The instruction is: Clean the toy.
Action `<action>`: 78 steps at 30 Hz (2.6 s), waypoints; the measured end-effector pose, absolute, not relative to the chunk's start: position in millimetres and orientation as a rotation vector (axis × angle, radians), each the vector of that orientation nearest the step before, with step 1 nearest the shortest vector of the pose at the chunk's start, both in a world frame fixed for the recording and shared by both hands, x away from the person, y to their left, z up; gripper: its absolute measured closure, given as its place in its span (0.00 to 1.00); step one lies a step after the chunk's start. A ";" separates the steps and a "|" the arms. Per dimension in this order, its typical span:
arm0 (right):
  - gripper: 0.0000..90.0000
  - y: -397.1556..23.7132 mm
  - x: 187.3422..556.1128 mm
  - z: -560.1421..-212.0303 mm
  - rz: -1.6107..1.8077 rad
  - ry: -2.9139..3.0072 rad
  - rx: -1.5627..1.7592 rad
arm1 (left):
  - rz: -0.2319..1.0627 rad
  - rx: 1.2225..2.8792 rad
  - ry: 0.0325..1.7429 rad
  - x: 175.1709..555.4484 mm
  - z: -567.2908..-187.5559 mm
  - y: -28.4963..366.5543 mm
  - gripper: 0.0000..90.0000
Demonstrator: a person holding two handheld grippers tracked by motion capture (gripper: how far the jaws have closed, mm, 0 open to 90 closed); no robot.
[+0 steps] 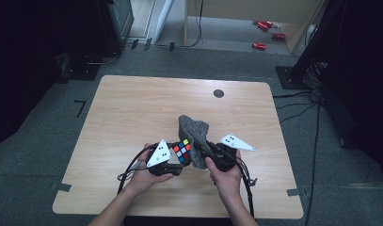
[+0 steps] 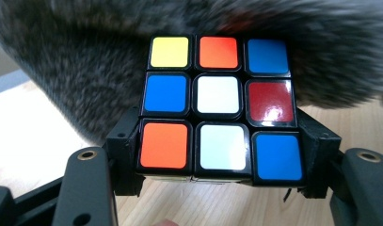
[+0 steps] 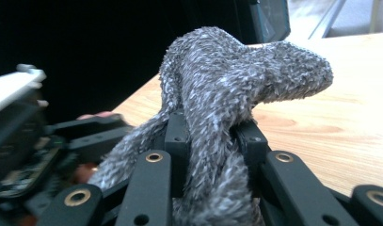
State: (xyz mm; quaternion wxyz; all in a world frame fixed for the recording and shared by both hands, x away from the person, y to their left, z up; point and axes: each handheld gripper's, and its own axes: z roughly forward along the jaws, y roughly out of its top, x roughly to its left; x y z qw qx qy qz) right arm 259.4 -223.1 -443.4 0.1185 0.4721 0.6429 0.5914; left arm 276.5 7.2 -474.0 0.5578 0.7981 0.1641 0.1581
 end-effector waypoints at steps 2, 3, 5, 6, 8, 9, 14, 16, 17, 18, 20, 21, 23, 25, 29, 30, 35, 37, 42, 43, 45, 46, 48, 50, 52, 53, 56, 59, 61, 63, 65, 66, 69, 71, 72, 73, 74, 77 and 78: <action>0.81 -226.7 262.3 -448.5 1.713 1.879 1.415 | 0.375 1.882 0.398 277.5 -473.1 8.2 0.39; 0.81 -228.0 263.2 -451.3 1.701 1.882 1.429 | 0.370 1.881 0.412 278.9 -473.2 9.2 0.39; 0.82 -228.0 263.3 -454.2 1.690 1.887 1.441 | 0.357 1.878 0.437 281.9 -474.1 11.6 0.39; 0.82 -226.4 261.7 -452.9 1.691 1.887 1.431 | 0.356 1.877 0.441 282.5 -474.4 12.1 0.39; 0.82 -223.1 258.4 -447.9 1.703 1.889 1.390 | 0.363 1.884 0.442 282.4 -475.6 11.3 0.39; 0.82 -221.0 256.5 -444.7 1.712 1.890 1.362 | 0.362 1.886 0.432 281.4 -476.4 9.8 0.39; 0.82 -225.1 259.2 -445.8 1.727 1.872 1.364 | 0.377 1.875 0.410 277.3 -474.0 6.8 0.39; 0.82 -229.9 262.2 -453.2 1.746 1.867 1.416 | 0.386 1.873 0.431 279.4 -473.7 9.0 0.39; 0.82 -230.7 262.8 -455.2 1.744 1.871 1.431 | 0.382 1.875 0.438 280.7 -474.1 10.0 0.39; 0.83 -230.4 262.8 -455.7 1.748 1.873 1.429 | 0.380 1.876 0.441 281.3 -474.7 10.4 0.39; 0.83 -228.7 261.2 -453.4 1.758 1.876 1.410 | 0.380 1.881 0.437 281.0 -475.6 9.7 0.39; 0.83 -227.5 259.9 -450.8 1.774 1.878 1.400 | 0.380 1.881 0.433 280.5 -476.2 8.6 0.39; 0.83 -225.6 256.6 -445.1 1.790 1.871 1.386 | 0.364 1.879 0.420 279.0 -476.6 6.8 0.39; 0.82 -224.8 254.9 -442.0 1.780 1.859 1.370 | 0.365 1.871 0.401 276.7 -475.8 5.4 0.39; 0.82 -229.0 258.4 -450.1 1.770 1.833 1.421 | 0.376 1.862 0.400 276.2 -473.7 6.5 0.39; 0.83 -230.2 259.3 -452.1 1.740 1.843 1.436 | 0.376 1.864 0.408 277.1 -473.8 7.1 0.39; 0.83 -221.8 252.8 -446.7 1.643 1.870 1.296 | 0.396 1.914 0.419 279.1 -476.3 4.9 0.39; 0.83 -212.8 246.0 -439.7 1.566 1.881 1.153 | 0.406 1.947 0.417 278.6 -477.7 2.7 0.39; 0.82 -189.9 237.5 -439.8 1.311 1.950 0.908 | 0.435 2.030 0.435 276.5 -477.7 -3.5 0.39; 0.82 -187.2 236.9 -441.4 1.276 1.958 0.878 | 0.440 2.044 0.442 276.5 -477.3 -4.3 0.39; 0.81 -182.3 234.8 -443.8 1.220 1.969 0.834 | 0.455 2.075 0.459 276.2 -475.6 -6.4 0.39; 0.80 -180.2 234.0 -444.6 1.190 1.971 0.807 | 0.456 2.089 0.466 276.4 -474.4 -7.5 0.39; 0.80 -177.1 232.4 -446.5 1.159 1.968 0.760 | 0.456 2.111 0.476 277.0 -472.0 -8.7 0.39; 0.79 -177.4 232.1 -447.0 1.167 1.971 0.738 | 0.438 2.120 0.498 278.5 -471.4 -8.9 0.39; 0.80 -177.9 231.7 -446.9 1.185 1.978 0.731 | 0.427 2.128 0.520 280.4 -471.9 -8.7 0.39; 0.80 -177.8 231.6 -447.0 1.200 1.988 0.709 | 0.427 2.135 0.529 281.3 -472.1 -8.4 0.39; 0.80 -172.7 230.3 -449.5 1.207 2.032 0.660 | 0.429 2.150 0.537 281.9 -472.7 -8.5 0.39; 0.81 -166.4 229.3 -453.7 1.176 2.070 0.595 | 0.435 2.156 0.530 280.9 -472.3 -8.8 0.39; 0.82 -167.8 230.3 -453.5 1.173 2.058 0.599 | 0.424 2.145 0.526 281.0 -471.6 -8.4 0.39; 0.82 -174.2 234.4 -452.2 1.188 2.035 0.639 | 0.426 2.145 0.518 280.6 -471.3 -8.7 0.39; 0.82 -179.7 237.5 -451.6 1.175 2.008 0.698 | 0.421 2.149 0.509 280.1 -472.1 -9.3 0.39; 0.82 -182.8 239.3 -451.7 1.175 2.001 0.730 | 0.421 2.150 0.506 280.1 -472.4 -9.6 0.39; 0.81 -185.6 239.2 -451.8 1.208 2.008 0.754 | 0.412 2.146 0.509 280.6 -472.2 -9.7 0.39; 0.80 -179.0 233.9 -449.9 1.223 2.033 0.714 | 0.414 2.135 0.518 281.2 -471.5 -9.1 0.39; 0.80 -176.3 232.0 -449.3 1.231 2.045 0.687 | 0.419 2.126 0.520 281.1 -470.6 -8.5 0.39; 0.80 -172.1 229.0 -449.0 1.241 2.059 0.651 | 0.422 2.118 0.515 280.8 -469.5 -7.8 0.39; 0.80 -168.4 226.7 -449.2 1.223 2.065 0.611 | 0.429 2.110 0.512 280.1 -468.8 -7.4 0.39; 0.82 -170.1 227.6 -447.7 1.221 2.052 0.609 | 0.435 2.104 0.505 279.2 -468.0 -6.3 0.39; 0.82 -174.4 230.4 -446.9 1.241 2.047 0.644 | 0.436 2.108 0.502 279.1 -468.3 -6.4 0.39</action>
